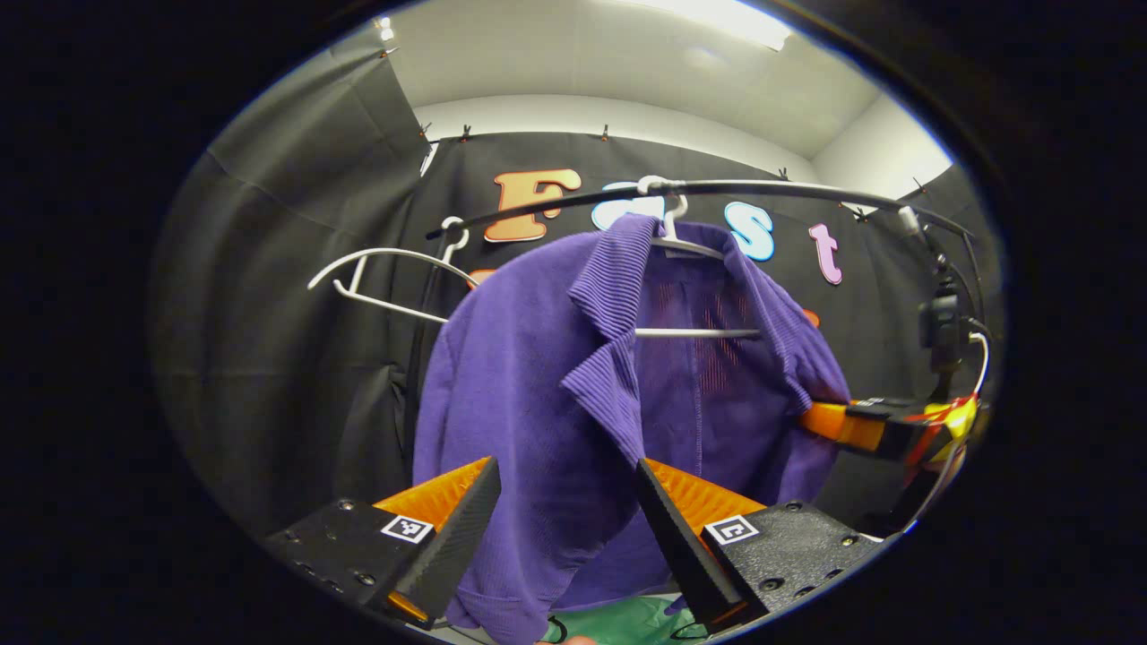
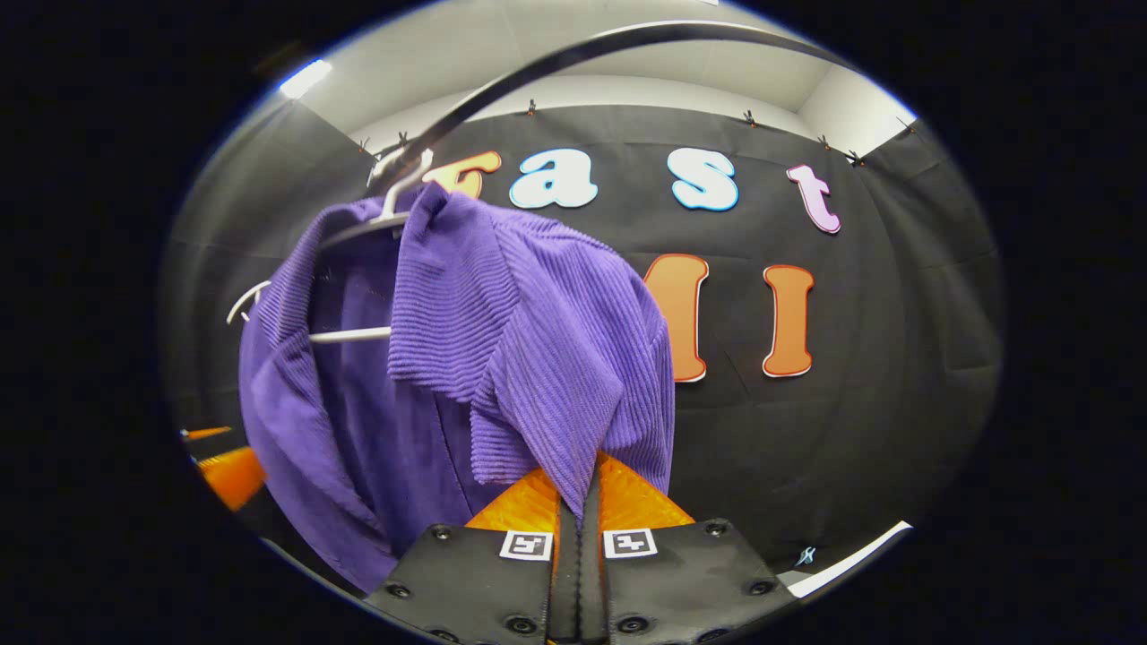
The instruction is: Grasp the clothes on the hanger with both hands and then place them into the laundry hamper below.
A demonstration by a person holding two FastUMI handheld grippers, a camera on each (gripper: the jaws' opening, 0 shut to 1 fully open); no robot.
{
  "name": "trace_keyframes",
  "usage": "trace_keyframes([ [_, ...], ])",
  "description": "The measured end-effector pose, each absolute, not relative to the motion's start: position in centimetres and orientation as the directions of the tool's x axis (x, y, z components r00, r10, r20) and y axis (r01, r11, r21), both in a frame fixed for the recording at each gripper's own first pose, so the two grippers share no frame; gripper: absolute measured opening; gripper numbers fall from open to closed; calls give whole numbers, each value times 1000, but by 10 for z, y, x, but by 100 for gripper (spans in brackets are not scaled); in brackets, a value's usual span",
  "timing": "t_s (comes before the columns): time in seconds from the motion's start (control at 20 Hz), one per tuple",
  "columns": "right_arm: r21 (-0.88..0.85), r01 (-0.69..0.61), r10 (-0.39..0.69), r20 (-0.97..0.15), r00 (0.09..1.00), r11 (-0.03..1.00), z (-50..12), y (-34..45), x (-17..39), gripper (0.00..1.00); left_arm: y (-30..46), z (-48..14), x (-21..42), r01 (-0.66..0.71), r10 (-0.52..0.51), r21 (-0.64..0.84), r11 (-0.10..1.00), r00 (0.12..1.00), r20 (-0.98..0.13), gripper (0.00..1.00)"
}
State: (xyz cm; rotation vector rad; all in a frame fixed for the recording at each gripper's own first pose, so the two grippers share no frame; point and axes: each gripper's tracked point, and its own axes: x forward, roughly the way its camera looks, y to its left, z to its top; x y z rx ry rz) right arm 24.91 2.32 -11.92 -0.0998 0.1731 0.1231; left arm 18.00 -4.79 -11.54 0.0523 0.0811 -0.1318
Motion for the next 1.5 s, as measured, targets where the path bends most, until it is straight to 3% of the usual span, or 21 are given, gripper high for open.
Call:
trace_keyframes([
  [0.15,-79,-154,138,-172,975,985,-100,6,240,12,-57,-129,201,96,-93,41,995,993,-77,92],
  [0.2,-61,-195,183,-160,970,979,-92,11,236,8,-60,-132,209,84,-82,33,996,993,-81,95],
  [0.3,-30,-273,267,-133,955,961,-77,18,231,4,-68,-135,220,70,-70,-1,998,994,-79,92],
  [0.6,52,-410,414,-147,898,910,-75,19,218,12,-41,-130,249,-31,32,25,999,999,-7,93],
  [0.65,38,-412,413,-151,898,910,-76,20,218,12,-31,-128,248,-42,42,43,998,999,4,88],
  [0.7,29,-415,414,-154,897,909,-79,20,215,8,-20,-125,250,-57,57,56,997,998,13,71],
  [0.9,33,-399,399,-163,902,916,-87,19,226,8,-3,-105,240,-5,6,-30,1000,999,34,5],
  [1.15,123,-397,412,-137,901,910,-87,17,235,8,18,-26,201,-60,36,142,988,985,166,5],
  [1.25,134,-386,403,-136,905,913,-87,13,237,10,28,7,197,-70,41,134,989,978,204,5],
  [1.3,126,-370,385,-132,913,920,-88,12,244,5,37,23,197,-87,60,116,989,974,219,5],
  [1.35,118,-364,377,-129,917,924,-88,10,247,10,49,37,198,-108,83,98,989,969,232,5],
  [1.5,103,-383,394,-113,912,918,-84,21,244,10,73,85,216,-149,115,89,985,945,305,5],
])
